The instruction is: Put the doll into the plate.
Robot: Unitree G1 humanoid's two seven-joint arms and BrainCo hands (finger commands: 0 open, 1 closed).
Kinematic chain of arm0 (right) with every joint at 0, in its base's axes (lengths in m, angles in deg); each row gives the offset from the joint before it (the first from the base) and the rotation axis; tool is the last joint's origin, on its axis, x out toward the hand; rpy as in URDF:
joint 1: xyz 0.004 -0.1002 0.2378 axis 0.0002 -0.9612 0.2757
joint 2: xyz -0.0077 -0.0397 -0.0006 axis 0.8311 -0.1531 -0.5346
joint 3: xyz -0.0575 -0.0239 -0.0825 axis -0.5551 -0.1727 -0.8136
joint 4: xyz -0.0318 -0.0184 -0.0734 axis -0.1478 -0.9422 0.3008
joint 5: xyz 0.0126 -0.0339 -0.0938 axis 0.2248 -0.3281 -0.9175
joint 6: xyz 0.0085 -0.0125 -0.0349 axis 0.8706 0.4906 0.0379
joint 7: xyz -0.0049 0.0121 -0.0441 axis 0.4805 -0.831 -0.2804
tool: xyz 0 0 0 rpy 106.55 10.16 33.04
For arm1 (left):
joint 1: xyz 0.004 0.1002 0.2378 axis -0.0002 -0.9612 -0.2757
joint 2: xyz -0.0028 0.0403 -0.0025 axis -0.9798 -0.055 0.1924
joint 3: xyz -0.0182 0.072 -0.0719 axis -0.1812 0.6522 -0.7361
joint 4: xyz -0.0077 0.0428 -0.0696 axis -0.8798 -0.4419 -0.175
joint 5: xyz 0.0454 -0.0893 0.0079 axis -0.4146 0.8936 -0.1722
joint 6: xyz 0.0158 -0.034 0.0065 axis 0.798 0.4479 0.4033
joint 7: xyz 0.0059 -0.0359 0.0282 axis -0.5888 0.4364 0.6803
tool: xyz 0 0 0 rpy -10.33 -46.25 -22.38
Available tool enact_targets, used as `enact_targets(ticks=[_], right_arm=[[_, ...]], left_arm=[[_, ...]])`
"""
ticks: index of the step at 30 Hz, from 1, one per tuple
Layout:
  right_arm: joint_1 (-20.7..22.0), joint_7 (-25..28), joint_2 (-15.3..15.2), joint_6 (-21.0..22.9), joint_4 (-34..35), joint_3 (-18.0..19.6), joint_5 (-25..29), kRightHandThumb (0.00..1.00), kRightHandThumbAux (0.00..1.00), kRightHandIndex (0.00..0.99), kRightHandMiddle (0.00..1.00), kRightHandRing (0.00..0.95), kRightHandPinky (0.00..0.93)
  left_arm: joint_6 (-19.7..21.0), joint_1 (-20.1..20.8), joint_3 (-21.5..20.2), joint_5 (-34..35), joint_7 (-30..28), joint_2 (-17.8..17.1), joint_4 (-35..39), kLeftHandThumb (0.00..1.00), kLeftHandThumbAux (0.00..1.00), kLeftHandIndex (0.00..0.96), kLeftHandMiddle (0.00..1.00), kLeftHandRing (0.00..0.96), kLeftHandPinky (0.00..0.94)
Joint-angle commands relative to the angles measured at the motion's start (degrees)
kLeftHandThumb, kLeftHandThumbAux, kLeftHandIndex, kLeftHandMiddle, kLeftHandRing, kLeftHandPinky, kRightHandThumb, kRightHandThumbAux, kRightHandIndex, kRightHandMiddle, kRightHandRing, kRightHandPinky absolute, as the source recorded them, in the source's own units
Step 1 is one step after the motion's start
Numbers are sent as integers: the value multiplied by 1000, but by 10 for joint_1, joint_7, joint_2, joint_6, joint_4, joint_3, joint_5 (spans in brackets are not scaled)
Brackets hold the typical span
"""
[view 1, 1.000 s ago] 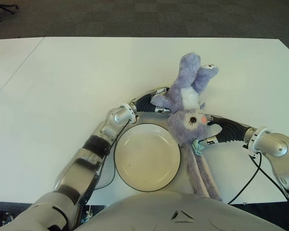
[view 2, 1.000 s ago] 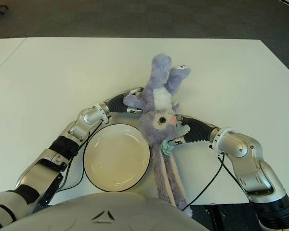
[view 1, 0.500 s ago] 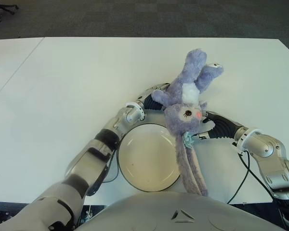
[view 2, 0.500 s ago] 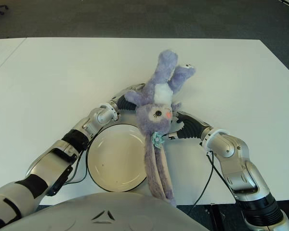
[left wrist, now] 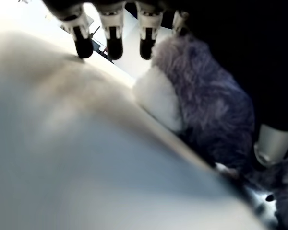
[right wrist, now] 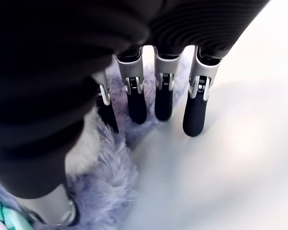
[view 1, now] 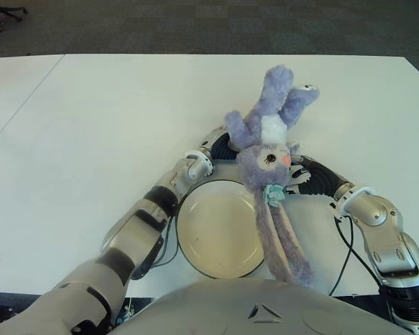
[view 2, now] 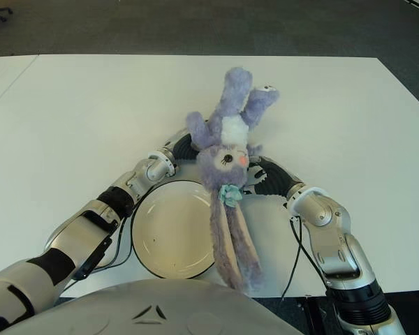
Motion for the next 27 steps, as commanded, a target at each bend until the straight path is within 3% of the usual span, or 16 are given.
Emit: enact_targets(ticks=[1, 6, 7, 8, 11, 12, 13, 14, 15, 16, 17, 20, 27], right_arm=[[9, 11, 29, 36, -13, 0, 40, 311, 798, 109, 235, 217, 220], [30, 16, 34, 57, -12, 9, 55, 362, 819, 149, 268, 261, 269], [35, 17, 34, 63, -9, 11, 59, 603, 759, 334, 292, 296, 324], [41, 19, 34, 70, -7, 16, 64, 663, 744, 381, 298, 305, 339], [51, 19, 33, 82, -2, 23, 73, 687, 737, 402, 332, 351, 386], [52, 18, 33, 83, -1, 26, 75, 692, 733, 410, 447, 483, 517], [53, 15, 34, 83, -1, 33, 80, 693, 732, 412, 467, 505, 540], [53, 13, 35, 83, 0, 38, 84, 696, 728, 419, 587, 624, 679], [54, 11, 34, 82, -1, 41, 87, 697, 727, 420, 617, 655, 716], [54, 9, 35, 81, 0, 49, 92, 697, 727, 421, 623, 660, 722], [53, 8, 36, 80, 1, 54, 96, 700, 724, 427, 674, 705, 752], [61, 2, 36, 77, 4, 61, 99, 699, 722, 434, 782, 809, 838], [68, 2, 29, 78, 5, 67, 103, 697, 722, 437, 831, 844, 855]], left_arm=[[2, -8, -4, 9, -9, 8, -16, 0, 556, 0, 0, 0, 0], [3, -11, -12, 20, -15, 11, -14, 0, 556, 0, 0, 0, 0], [3, -12, -14, 23, -17, 11, -12, 0, 573, 0, 0, 0, 0], [2, -13, -17, 28, -19, 12, -10, 0, 578, 0, 0, 0, 0], [-1, -17, -22, 38, -20, 15, 7, 2, 611, 0, 0, 0, 56], [-2, -19, -23, 41, -20, 15, 18, 78, 669, 28, 62, 115, 198], [-5, -20, -25, 43, -17, 15, 35, 94, 678, 33, 73, 134, 223], [-7, -21, -27, 45, -16, 15, 47, 539, 706, 316, 249, 333, 389], [-7, -21, -27, 46, -15, 15, 53, 652, 712, 387, 295, 384, 431], [-15, -23, -30, 50, -13, 14, 57, 671, 713, 398, 302, 392, 439], [-21, -25, -31, 53, -12, 13, 59, 695, 708, 413, 506, 541, 571], [-31, -33, -39, 60, -9, 12, 73, 714, 700, 426, 625, 656, 675], [-24, -51, -49, 78, -22, 13, 103, 726, 697, 435, 732, 755, 807]])
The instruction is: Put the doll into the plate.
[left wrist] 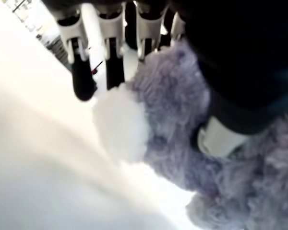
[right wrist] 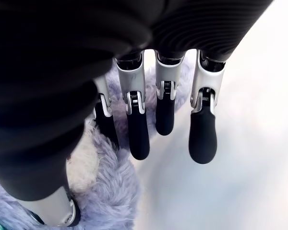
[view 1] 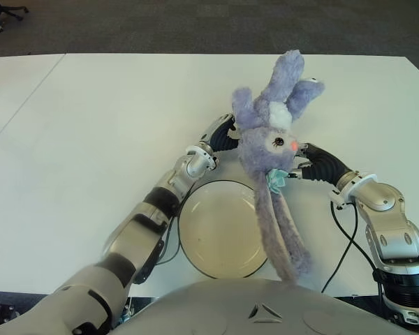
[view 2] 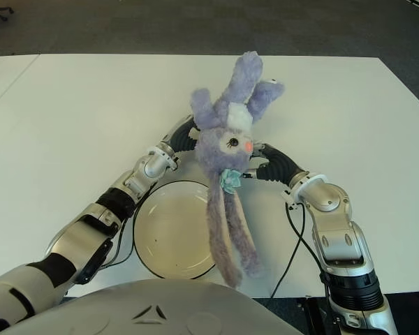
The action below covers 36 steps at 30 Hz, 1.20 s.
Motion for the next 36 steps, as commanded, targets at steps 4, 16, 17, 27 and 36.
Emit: enact_targets(ticks=[4, 16, 17, 27, 36], right_arm=[[17, -5, -8, 6, -1, 12, 7, 695, 723, 437, 844, 852, 855], [38, -3, -15, 7, -16, 24, 17, 687, 727, 435, 856, 859, 833], [40, -4, -15, 6, -17, 25, 19, 688, 726, 435, 852, 855, 827], [77, -3, -17, 34, -1, 44, 45, 692, 725, 435, 844, 849, 831], [86, -4, -23, 59, 22, 55, 61, 692, 724, 436, 837, 844, 834]], left_arm=[[4, -28, -8, 9, -11, 5, 34, 729, 697, 437, 776, 793, 847], [26, -27, -4, -34, 28, 2, 62, 727, 699, 438, 877, 876, 877], [25, -26, -4, -35, 30, 2, 63, 726, 700, 437, 894, 883, 885], [44, -37, -4, -34, -2, -11, 181, 724, 701, 436, 932, 893, 880], [55, -80, -5, -30, -33, -52, 304, 726, 701, 436, 938, 887, 867]])
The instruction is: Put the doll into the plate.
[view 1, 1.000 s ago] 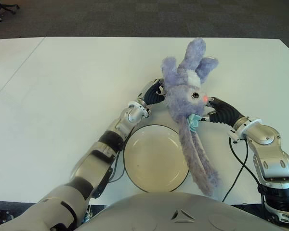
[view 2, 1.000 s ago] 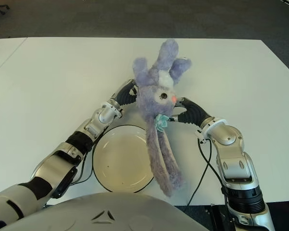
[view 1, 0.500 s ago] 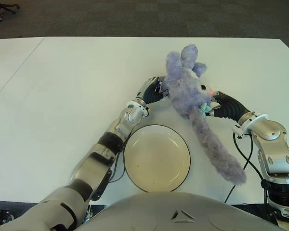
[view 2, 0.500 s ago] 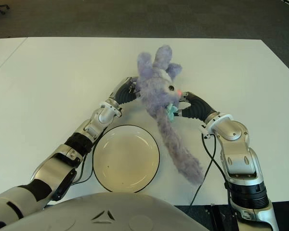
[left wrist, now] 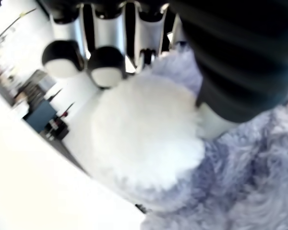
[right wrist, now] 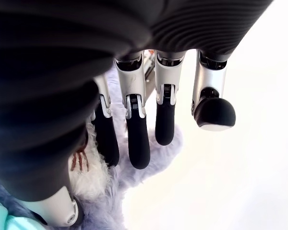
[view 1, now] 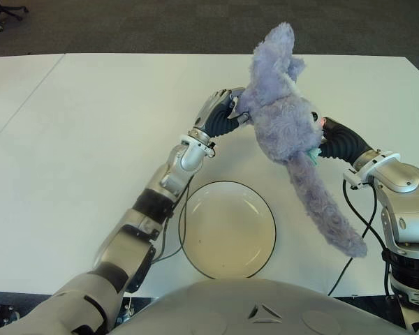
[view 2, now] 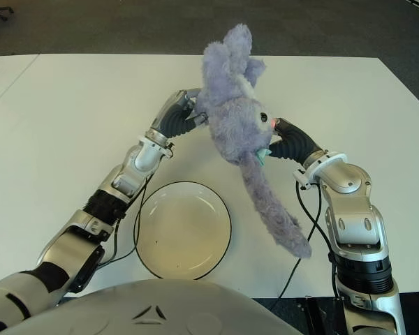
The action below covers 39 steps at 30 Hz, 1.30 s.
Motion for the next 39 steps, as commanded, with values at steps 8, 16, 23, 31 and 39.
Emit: enact_targets(ticks=[8, 16, 23, 31, 39], right_arm=[[-5, -5, -2, 48, 76, 9, 26, 691, 724, 435, 830, 838, 822], [-7, 2, -13, 43, 95, 6, 32, 692, 725, 434, 828, 835, 816], [3, 8, -26, 33, 93, 7, 37, 693, 725, 435, 831, 838, 831], [12, 10, -38, 44, 101, 19, 46, 692, 725, 435, 833, 840, 824], [12, 19, -51, 60, 113, 43, 70, 690, 725, 434, 831, 837, 821]], left_arm=[[69, -125, 1, 27, -141, -73, 258, 729, 699, 438, 863, 852, 843], [102, -158, -2, 13, -172, -98, 332, 734, 697, 440, 845, 844, 820], [74, -151, -27, -24, -145, -127, 349, 737, 694, 439, 877, 861, 851], [51, -158, -57, -19, -155, -155, 371, 738, 693, 440, 888, 865, 846], [60, -209, -98, 48, -219, -199, 437, 745, 693, 442, 838, 834, 829]])
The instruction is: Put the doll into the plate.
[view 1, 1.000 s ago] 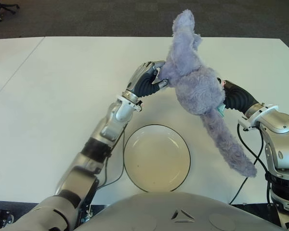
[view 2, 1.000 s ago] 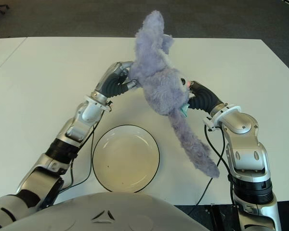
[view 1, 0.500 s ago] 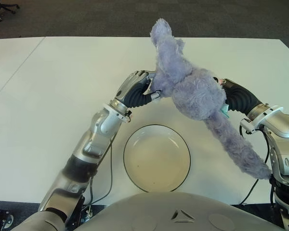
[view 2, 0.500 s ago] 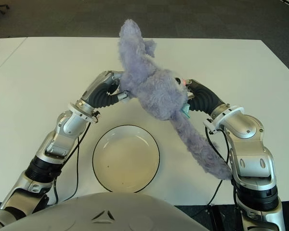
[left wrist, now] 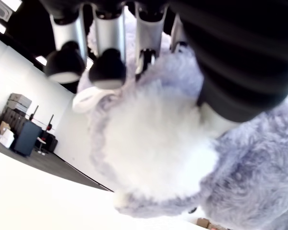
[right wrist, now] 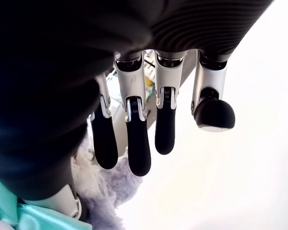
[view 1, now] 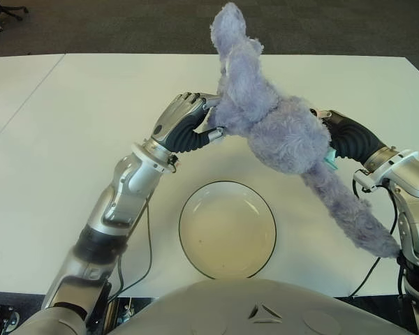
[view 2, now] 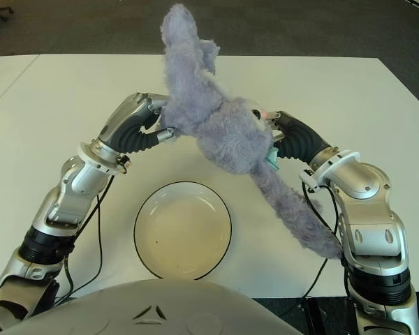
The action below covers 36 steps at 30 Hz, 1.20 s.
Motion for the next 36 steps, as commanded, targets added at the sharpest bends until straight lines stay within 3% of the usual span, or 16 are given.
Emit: enact_targets(ticks=[1, 5, 9, 14, 23, 36], right_arm=[[12, 7, -10, 16, 11, 18, 23, 690, 725, 434, 829, 836, 819], [9, 12, -14, 28, 18, 29, 38, 690, 724, 435, 829, 835, 820], [6, 14, -18, 38, 23, 37, 52, 690, 724, 435, 829, 836, 823], [2, 16, -23, 45, 34, 48, 69, 692, 724, 435, 836, 844, 836], [2, 10, -29, 48, 34, 50, 82, 693, 723, 436, 843, 856, 838], [6, 10, -53, 52, 45, 51, 89, 688, 724, 435, 829, 834, 793]], left_arm=[[-9, -46, -18, 43, -53, -34, 43, 747, 693, 442, 831, 832, 827], [0, -83, -43, 72, -81, -56, 79, 748, 693, 442, 815, 821, 823], [3, -94, -51, 78, -91, -59, 88, 749, 693, 442, 806, 817, 817], [-4, -146, -72, 107, -102, -65, 109, 750, 693, 442, 796, 809, 826], [-2, -173, -89, 120, -113, -63, 123, 750, 693, 442, 797, 812, 828], [-36, -258, -143, 130, -115, -70, 147, 748, 694, 442, 799, 817, 845]])
